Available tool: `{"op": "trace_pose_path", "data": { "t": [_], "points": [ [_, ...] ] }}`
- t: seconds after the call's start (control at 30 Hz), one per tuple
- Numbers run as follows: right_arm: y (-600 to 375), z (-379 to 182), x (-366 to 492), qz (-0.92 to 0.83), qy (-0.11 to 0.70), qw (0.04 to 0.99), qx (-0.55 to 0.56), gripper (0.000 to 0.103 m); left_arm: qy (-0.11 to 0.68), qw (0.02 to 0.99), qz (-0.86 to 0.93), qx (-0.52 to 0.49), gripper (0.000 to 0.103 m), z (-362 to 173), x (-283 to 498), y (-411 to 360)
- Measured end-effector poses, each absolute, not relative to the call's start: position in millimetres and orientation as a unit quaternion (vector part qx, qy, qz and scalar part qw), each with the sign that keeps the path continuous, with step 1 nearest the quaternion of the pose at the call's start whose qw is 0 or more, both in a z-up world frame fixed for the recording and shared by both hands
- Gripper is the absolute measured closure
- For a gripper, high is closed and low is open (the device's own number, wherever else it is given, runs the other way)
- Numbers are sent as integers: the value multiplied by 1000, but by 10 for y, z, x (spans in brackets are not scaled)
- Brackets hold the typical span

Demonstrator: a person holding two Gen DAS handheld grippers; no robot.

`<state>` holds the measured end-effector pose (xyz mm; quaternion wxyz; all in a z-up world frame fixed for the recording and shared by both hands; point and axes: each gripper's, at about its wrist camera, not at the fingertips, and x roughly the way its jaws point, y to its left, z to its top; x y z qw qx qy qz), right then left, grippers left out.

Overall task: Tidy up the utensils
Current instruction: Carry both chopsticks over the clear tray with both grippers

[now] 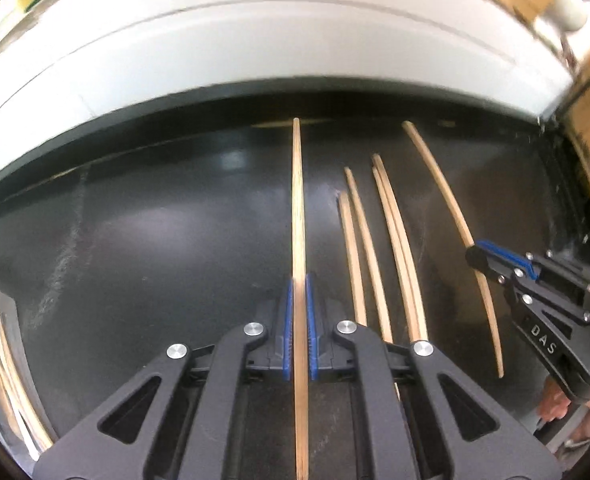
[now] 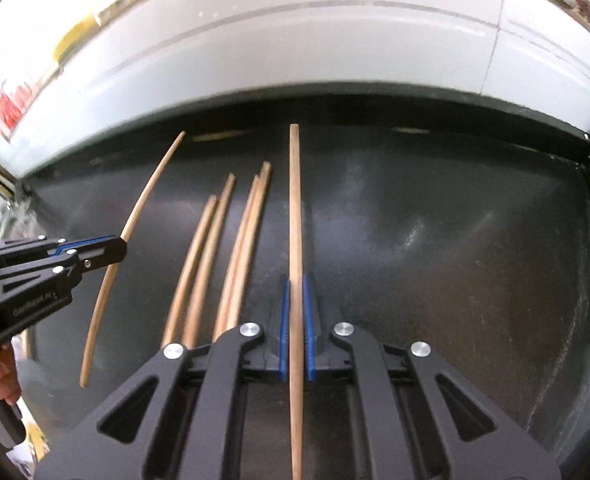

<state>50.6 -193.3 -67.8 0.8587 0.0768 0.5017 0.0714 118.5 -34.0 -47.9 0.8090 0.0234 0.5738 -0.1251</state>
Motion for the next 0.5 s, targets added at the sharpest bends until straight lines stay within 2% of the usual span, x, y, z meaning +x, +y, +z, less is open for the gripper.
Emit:
{"op": "trace_pose_path", "data": {
  "t": [0.5],
  "points": [
    [-1666,-159,10,128,459,873,105,96,543,833,-98,-19,97,47,565,85]
  ]
}}
